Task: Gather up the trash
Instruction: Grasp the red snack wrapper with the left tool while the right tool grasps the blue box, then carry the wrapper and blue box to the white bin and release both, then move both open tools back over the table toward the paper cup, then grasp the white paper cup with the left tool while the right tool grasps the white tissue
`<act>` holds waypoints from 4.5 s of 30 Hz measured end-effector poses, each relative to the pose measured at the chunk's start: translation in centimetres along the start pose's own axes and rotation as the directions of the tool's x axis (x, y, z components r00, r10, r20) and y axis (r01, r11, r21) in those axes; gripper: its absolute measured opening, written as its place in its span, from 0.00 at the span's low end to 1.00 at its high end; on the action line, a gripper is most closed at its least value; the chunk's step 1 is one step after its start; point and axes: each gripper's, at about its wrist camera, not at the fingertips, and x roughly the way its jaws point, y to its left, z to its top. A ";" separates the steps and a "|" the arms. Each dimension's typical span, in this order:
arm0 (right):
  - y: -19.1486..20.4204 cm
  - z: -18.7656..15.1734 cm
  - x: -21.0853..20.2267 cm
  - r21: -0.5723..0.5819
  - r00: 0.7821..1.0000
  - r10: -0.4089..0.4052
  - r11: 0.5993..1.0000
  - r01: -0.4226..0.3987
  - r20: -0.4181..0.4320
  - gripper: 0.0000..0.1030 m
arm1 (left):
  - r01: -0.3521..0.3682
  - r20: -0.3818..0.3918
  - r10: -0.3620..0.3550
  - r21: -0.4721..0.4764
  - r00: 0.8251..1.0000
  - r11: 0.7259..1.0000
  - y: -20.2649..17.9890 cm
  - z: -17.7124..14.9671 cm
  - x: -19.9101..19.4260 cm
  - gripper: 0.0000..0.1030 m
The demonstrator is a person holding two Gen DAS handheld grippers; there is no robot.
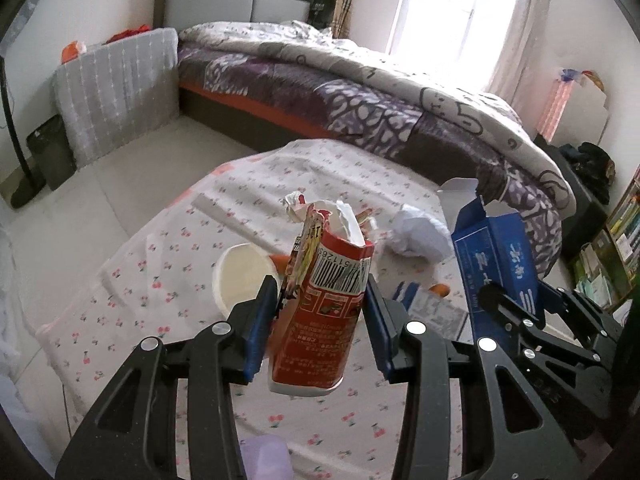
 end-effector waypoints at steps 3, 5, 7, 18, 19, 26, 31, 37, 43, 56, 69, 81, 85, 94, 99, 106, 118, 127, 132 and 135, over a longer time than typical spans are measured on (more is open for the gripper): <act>-1.1 0.0 -0.9 0.023 0.999 -0.028 0.999 0.027 0.021 0.54 | 0.013 0.012 -0.013 0.011 1.000 1.000 -1.5 0.0 0.0 0.40; -1.8 -0.1 -1.4 0.035 0.998 -0.051 0.998 0.050 0.029 0.54 | 0.010 0.025 -0.011 0.024 1.000 1.000 -2.6 -0.1 0.0 0.40; -2.5 -0.2 -1.7 0.051 0.997 -0.064 0.997 0.062 0.031 0.54 | 0.009 0.039 -0.011 0.036 0.999 0.999 -3.5 -0.2 -0.1 0.40; -7.0 -0.6 -4.0 0.155 0.987 -0.155 0.977 0.145 0.050 0.55 | 0.047 0.070 -0.051 0.059 0.996 0.997 -8.2 -0.2 0.6 0.40; -7.5 -0.7 -4.2 0.163 0.986 -0.162 0.975 0.152 0.049 0.55 | 0.051 0.069 -0.056 0.064 0.996 0.997 -8.6 -0.2 0.7 0.40; -10.7 -1.4 -5.9 0.218 0.972 -0.231 0.952 0.217 0.040 0.55 | 0.083 0.060 -0.089 0.099 0.994 0.992 -11.2 -0.7 1.2 0.40; -13.3 -2.4 -7.2 0.277 0.958 -0.287 0.922 0.270 0.022 0.55 | 0.113 0.047 -0.120 0.129 0.992 0.985 -13.5 -1.3 1.5 0.40; -17.1 -3.9 -9.2 0.356 0.938 -0.345 0.875 0.328 -0.016 0.51 | 0.150 0.023 -0.156 0.165 0.987 0.975 -16.1 -2.2 1.9 0.40; -20.3 -5.8 -11.2 0.402 0.921 -0.386 0.837 0.370 -0.045 0.51 | 0.197 -0.018 -0.197 0.200 0.980 0.960 -18.9 -3.3 2.7 0.40; -26.7 -8.6 -14.9 0.525 0.898 -0.432 0.746 0.409 -0.084 0.54 | 0.329 -0.147 -0.297 0.292 0.943 0.898 -27.0 -6.9 4.0 0.40; -30.3 -9.7 -18.0 0.627 0.878 -0.474 0.664 0.407 -0.068 0.72 | 0.419 -0.240 -0.350 0.366 0.905 0.831 -33.4 -10.2 4.4 0.41; -31.3 -10.1 -18.7 0.646 0.865 -0.497 0.638 0.420 -0.070 0.81 | 0.449 -0.271 -0.365 0.398 0.891 0.800 -35.3 -11.4 4.1 0.67; -30.8 -9.8 -18.5 0.631 0.855 -0.514 0.640 0.439 -0.074 0.83 | 0.430 -0.253 -0.354 0.393 0.900 0.813 -34.6 -10.8 4.1 0.69; -27.5 -8.0 -17.2 0.522 0.788 -0.613 0.654 0.548 -0.060 0.93 | 0.275 -0.106 -0.253 0.410 0.961 0.870 -31.7 -9.1 3.3 0.87; -25.2 -6.9 -15.5 0.438 0.757 -0.651 0.665 0.605 -0.056 0.93 | 0.119 0.043 -0.147 0.395 0.988 0.911 -28.6 -7.7 2.4 0.93; -21.7 -5.7 -12.8 0.351 0.774 -0.632 0.715 0.605 -0.045 0.93 | -0.030 0.133 -0.017 0.343 0.991 0.939 -24.3 -6.0 2.3 0.93; -15.7 -3.3 -8.1 0.270 0.840 -0.541 0.805 0.528 -0.029 0.93 | -0.235 0.062 0.227 0.198 0.972 0.952 -14.0 -3.2 4.0 0.93; -11.1 -2.1 -4.0 0.209 0.884 -0.466 0.861 0.465 -0.045 0.93 | -0.450 -0.029 0.461 0.170 0.887 0.877 -4.0 -0.4 7.1 0.93; -7.5 -1.8 -0.4 0.123 0.918 -0.389 0.910 0.395 -0.073 0.93 | -0.403 -0.205 0.451 0.237 0.869 0.884 0.9 0.1 11.1 0.93; -5.1 -1.9 1.6 0.059 0.940 -0.328 0.941 0.334 -0.088 0.93 | -0.327 -0.269 0.368 0.185 0.890 0.927 2.4 0.0 12.0 0.88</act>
